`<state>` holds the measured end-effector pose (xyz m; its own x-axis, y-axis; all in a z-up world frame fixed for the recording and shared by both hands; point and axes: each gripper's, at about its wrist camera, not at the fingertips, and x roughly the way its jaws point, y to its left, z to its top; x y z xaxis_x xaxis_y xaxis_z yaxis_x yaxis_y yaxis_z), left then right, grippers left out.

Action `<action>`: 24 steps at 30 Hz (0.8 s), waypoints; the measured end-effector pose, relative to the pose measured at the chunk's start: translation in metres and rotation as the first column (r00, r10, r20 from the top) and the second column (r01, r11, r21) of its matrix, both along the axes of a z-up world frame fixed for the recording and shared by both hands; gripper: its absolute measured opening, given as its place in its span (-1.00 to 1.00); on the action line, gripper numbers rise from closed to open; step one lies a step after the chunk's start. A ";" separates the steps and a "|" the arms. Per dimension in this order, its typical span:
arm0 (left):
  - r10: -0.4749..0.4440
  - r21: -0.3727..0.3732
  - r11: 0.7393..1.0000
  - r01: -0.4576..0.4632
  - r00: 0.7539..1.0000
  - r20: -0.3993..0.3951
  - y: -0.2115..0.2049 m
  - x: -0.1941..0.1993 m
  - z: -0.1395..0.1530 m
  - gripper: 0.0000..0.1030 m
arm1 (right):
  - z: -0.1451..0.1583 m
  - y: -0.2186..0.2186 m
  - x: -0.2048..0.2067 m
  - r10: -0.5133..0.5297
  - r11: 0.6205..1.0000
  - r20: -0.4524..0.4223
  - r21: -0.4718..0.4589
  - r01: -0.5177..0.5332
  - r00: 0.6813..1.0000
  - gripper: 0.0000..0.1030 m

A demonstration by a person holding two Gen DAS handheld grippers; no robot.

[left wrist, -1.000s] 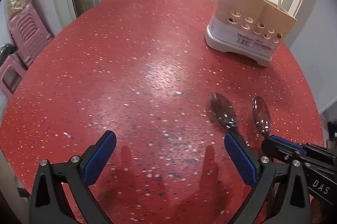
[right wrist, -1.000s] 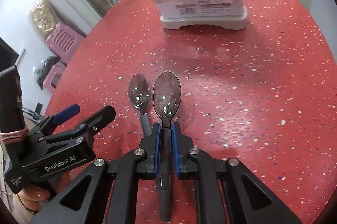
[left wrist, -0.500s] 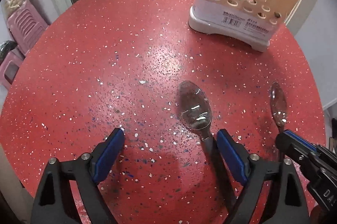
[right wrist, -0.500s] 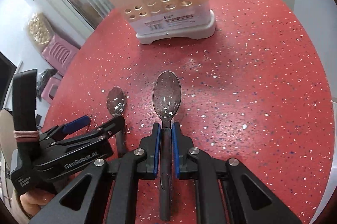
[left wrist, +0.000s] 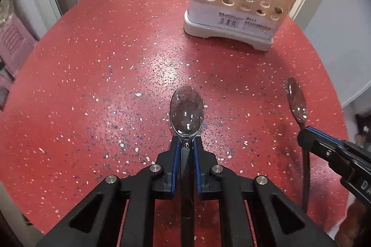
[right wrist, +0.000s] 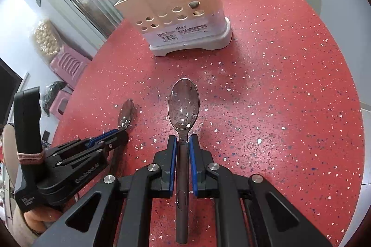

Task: Organize utensils
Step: 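Close the left tool on the handle of the other clear spoon, then lift both clear spoons and carry them over the beige holder with both tools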

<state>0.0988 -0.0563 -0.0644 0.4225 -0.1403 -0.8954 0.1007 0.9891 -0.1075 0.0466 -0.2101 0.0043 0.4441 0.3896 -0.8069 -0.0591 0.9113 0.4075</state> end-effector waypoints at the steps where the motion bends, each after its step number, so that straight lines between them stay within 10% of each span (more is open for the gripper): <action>1: 0.003 -0.011 1.000 -0.003 1.000 0.004 0.003 -0.003 0.001 -0.27 | 0.000 0.000 -0.001 0.001 1.000 0.001 0.003 -0.001 1.000 -0.77; 24: 0.008 -0.082 0.997 0.006 0.987 0.163 0.037 -0.014 0.054 -0.27 | 0.031 -0.002 0.011 0.021 0.999 0.071 0.028 -0.023 0.997 -0.77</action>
<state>0.0850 -0.0189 -0.0108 0.5624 -0.2099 -0.7998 0.1226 0.9777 -0.1704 0.0577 -0.2121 0.0353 0.4905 0.4223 -0.7622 -0.1081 0.8974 0.4277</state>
